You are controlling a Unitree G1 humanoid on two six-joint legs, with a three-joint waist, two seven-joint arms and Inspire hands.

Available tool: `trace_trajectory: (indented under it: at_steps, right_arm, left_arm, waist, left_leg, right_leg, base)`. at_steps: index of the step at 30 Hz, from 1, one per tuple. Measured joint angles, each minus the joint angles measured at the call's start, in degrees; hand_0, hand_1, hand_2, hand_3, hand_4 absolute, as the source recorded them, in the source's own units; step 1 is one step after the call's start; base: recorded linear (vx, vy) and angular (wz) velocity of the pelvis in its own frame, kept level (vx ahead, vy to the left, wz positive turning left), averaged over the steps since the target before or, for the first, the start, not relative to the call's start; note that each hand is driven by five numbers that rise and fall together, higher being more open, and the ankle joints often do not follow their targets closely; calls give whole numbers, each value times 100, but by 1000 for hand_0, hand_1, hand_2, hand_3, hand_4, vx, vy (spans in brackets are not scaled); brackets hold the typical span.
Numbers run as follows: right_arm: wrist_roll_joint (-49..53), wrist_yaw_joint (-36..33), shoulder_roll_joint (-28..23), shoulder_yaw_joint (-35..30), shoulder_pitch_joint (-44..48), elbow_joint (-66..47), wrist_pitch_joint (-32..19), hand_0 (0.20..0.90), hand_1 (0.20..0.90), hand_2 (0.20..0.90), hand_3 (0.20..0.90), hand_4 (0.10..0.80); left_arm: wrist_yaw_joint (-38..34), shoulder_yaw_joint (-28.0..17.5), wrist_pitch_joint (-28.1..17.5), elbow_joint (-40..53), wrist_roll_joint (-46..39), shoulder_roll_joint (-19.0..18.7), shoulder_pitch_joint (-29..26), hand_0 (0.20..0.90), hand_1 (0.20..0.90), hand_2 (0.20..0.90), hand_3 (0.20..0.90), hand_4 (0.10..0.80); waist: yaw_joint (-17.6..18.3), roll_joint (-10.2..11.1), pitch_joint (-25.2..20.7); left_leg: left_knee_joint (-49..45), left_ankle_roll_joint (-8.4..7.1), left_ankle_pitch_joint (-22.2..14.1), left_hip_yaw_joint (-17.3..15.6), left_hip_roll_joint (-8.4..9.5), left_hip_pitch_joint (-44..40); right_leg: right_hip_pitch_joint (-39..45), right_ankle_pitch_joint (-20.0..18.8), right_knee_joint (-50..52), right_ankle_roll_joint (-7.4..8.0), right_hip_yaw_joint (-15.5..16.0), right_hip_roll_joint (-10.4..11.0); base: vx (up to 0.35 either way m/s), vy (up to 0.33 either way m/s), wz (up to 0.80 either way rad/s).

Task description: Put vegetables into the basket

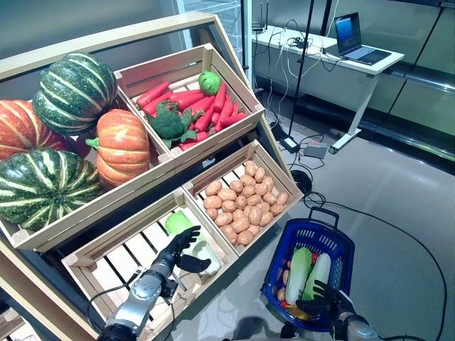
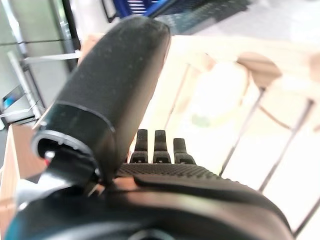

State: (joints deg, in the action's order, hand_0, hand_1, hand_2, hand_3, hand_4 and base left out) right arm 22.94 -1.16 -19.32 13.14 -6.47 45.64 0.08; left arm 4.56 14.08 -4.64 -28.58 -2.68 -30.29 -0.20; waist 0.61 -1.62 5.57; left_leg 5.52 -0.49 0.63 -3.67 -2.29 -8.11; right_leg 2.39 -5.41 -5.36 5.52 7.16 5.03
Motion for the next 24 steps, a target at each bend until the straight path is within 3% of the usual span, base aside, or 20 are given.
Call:
trace_trajectory:
  at_steps: [7,13,16,18,20,24]
  right_arm:
    - [-6,67,-290,-128,-122,-116,71,900,900,900,900,800]
    - [-6,248,-619,-136,-214,-107,62,900,900,900,900,800]
    - [-1,255,-697,-114,-165,-83,49,900,900,900,900,800]
    - [4,254,-718,-96,-4,-74,9,900,900,900,900,800]
    - [29,250,-840,134,383,-60,-69,900,900,900,900,800]
    - [231,247,-851,143,877,-93,-195,900,900,900,900,800]
  left_arm:
    - [465,444,-90,171,1568,-1069,-3,900,900,900,900,800]
    - [267,593,-266,552,2525,-1836,-44,900,900,900,900,800]
    - [-215,887,-339,564,3253,-1861,-326,900,900,900,900,800]
    - [-520,1271,-383,535,3613,-1879,-635,900,900,900,900,800]
    - [-918,1889,-499,311,3982,-1920,-1309,900,900,900,900,800]
    - [-1527,2152,-595,161,4446,-1914,-1743,900,900,900,900,800]
  waist:
    - [71,-76,47]
    - [90,-226,211]
    - [83,-298,343]
    - [87,-311,469]
    - [133,-285,809]
    - [260,-193,1332]
  left_leg:
    - [0,-25,17,-21,-2,91]
    - [-4,-34,29,-21,2,180]
    - [-13,-43,73,12,7,335]
    - [-43,-49,143,12,15,516]
    - [-72,-61,250,22,34,797]
    - [-74,-103,331,25,-1,929]
  right_leg:
    - [-106,-4,-1,4,-5,-2]
    - [-219,-30,0,-11,-4,-1]
    - [-360,-51,2,-13,4,-1]
    - [-541,-111,6,-34,6,1]
    - [-810,-217,25,-45,4,15]
    - [-951,-283,26,-87,4,-23]
  base:
    - [19,62,-1]
    - [-37,37,0]
    - [-194,22,5]
    - [-208,2,2]
    - [-121,-11,1]
    - [-144,-33,-2]
